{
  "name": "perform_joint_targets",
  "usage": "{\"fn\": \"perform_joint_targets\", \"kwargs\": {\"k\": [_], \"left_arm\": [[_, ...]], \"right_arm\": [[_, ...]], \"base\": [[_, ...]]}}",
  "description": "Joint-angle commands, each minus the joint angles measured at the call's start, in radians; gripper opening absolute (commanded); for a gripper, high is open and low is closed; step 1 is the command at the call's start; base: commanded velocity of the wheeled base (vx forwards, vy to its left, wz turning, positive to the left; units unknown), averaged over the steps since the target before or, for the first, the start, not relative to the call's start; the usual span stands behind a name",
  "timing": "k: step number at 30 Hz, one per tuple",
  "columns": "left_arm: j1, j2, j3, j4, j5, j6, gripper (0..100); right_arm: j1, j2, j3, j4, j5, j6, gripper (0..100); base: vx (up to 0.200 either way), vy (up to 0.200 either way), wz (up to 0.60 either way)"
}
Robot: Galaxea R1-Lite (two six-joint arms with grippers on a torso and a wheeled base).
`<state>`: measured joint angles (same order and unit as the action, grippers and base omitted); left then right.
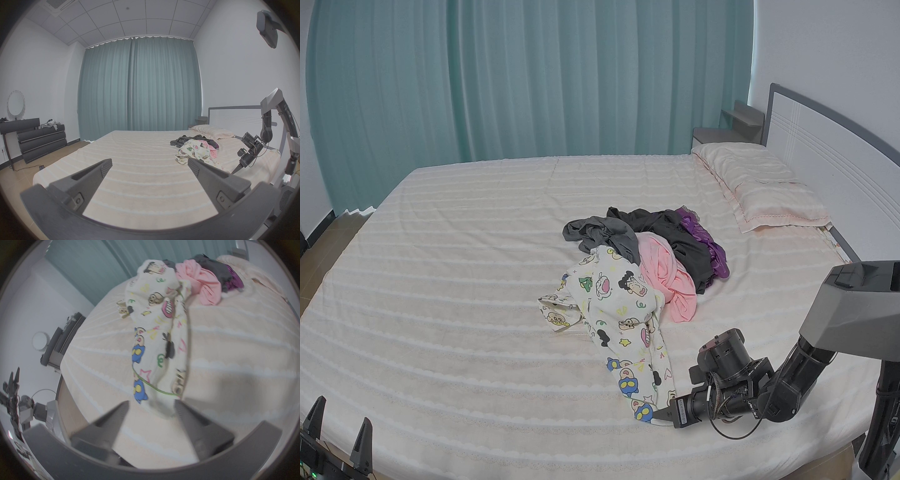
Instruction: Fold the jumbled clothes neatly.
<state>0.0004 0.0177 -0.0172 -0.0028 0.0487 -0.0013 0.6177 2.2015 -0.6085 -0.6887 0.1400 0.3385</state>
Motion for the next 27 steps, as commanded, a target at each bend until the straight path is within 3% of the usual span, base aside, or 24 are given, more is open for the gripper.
{"fn": "perform_joint_targets", "kwargs": {"k": [1, 6, 12, 15, 17, 27], "left_arm": [[0.000, -0.018, 0.017, 0.000, 0.000, 0.000, 100], [0.000, -0.018, 0.017, 0.000, 0.000, 0.000, 100], [0.000, -0.018, 0.017, 0.000, 0.000, 0.000, 100], [0.000, -0.018, 0.017, 0.000, 0.000, 0.000, 100], [0.000, -0.018, 0.017, 0.000, 0.000, 0.000, 100], [0.000, -0.018, 0.017, 0.000, 0.000, 0.000, 100]], "right_arm": [[-0.006, 0.067, -0.014, -0.077, 0.001, -0.061, 100], [0.001, 0.142, -0.125, -0.071, -0.007, -0.076, 100], [0.014, 0.199, -0.241, 0.041, -0.016, -0.087, 100], [0.013, 0.222, -0.280, 0.061, -0.054, -0.088, 100], [0.011, 0.221, -0.278, 0.061, -0.092, -0.088, 100], [-0.026, 0.090, -0.160, 0.060, -0.122, -0.087, 100]], "base": [[0.000, 0.000, 0.00], [0.000, 0.000, 0.00], [0.000, 0.000, 0.00], [0.000, 0.000, 0.00], [0.000, 0.000, 0.00], [0.000, 0.000, 0.00]]}}
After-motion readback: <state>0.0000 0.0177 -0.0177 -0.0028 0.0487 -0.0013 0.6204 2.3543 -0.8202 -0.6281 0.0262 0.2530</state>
